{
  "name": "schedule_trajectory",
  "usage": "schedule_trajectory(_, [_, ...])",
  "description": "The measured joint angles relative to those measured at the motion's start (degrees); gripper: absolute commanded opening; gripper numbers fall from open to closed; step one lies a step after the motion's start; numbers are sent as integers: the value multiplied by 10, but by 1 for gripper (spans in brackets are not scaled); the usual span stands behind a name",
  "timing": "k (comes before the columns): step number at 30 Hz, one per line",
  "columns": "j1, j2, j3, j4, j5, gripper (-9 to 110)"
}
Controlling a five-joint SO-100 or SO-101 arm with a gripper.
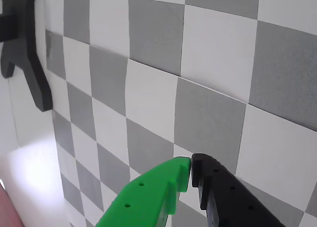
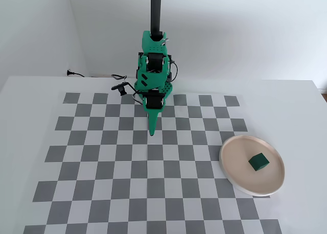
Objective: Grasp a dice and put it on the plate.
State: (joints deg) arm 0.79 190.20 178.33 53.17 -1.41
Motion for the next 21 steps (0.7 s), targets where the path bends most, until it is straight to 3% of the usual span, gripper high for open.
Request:
schedule_trajectory(10, [-3, 3, 0, 4, 49, -4])
schedule_trajectory(15, [-3, 3, 0, 4, 49, 6])
schedule_trajectory(21, [-3, 3, 0, 4, 49, 0])
